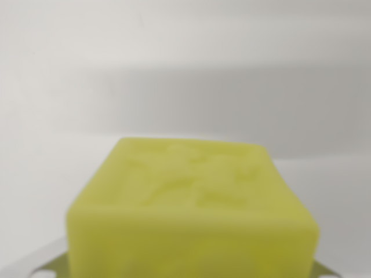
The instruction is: Pick yellow cube
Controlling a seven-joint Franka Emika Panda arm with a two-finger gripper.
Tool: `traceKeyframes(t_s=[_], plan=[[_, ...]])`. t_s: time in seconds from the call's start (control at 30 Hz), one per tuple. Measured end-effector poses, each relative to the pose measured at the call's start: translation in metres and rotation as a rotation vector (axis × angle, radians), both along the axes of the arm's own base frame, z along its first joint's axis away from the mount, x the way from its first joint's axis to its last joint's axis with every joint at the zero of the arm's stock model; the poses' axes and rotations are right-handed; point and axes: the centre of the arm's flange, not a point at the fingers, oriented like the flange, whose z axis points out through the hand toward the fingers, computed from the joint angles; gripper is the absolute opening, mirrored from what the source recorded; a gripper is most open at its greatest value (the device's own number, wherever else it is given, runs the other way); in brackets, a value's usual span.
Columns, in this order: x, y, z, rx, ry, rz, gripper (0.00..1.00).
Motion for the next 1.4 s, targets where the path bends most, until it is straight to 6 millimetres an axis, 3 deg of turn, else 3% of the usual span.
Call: traceKeyframes(t_s=[1.4], plan=[[0.000, 0.000, 0.105, 0.000, 0.001, 0.000, 0.00]])
